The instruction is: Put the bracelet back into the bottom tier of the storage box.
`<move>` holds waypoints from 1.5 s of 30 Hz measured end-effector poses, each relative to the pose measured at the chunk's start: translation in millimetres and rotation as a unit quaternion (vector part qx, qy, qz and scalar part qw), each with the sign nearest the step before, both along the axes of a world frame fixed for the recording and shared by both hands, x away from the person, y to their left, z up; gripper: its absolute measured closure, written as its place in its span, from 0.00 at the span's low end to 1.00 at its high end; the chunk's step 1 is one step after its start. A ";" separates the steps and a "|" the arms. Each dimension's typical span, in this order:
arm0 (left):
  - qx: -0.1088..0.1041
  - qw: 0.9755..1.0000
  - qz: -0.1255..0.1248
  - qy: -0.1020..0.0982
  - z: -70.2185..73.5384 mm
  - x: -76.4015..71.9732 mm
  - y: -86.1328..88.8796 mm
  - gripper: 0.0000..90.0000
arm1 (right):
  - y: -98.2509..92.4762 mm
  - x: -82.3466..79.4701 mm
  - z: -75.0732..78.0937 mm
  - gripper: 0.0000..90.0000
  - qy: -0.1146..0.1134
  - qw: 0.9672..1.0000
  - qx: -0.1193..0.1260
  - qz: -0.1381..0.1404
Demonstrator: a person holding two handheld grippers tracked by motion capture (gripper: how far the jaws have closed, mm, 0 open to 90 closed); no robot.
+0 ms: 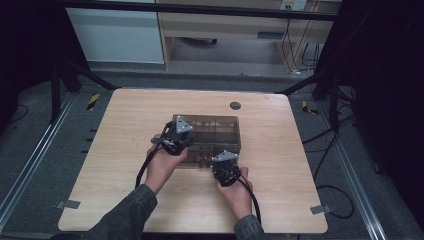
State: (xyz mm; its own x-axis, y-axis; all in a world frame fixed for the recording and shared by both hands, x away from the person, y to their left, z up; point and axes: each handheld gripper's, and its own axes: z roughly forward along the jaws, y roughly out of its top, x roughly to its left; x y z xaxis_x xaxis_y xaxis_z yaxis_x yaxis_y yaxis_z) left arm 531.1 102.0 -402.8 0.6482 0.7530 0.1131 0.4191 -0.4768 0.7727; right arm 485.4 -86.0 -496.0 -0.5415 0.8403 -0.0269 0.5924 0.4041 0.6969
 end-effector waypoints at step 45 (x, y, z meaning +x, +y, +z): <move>0.001 1.000 0.000 -0.006 -1.0 -1.4 -3.9 1.00 | 2.6 11.2 4.1 1.00 -0.012 1.000 -0.003 -0.008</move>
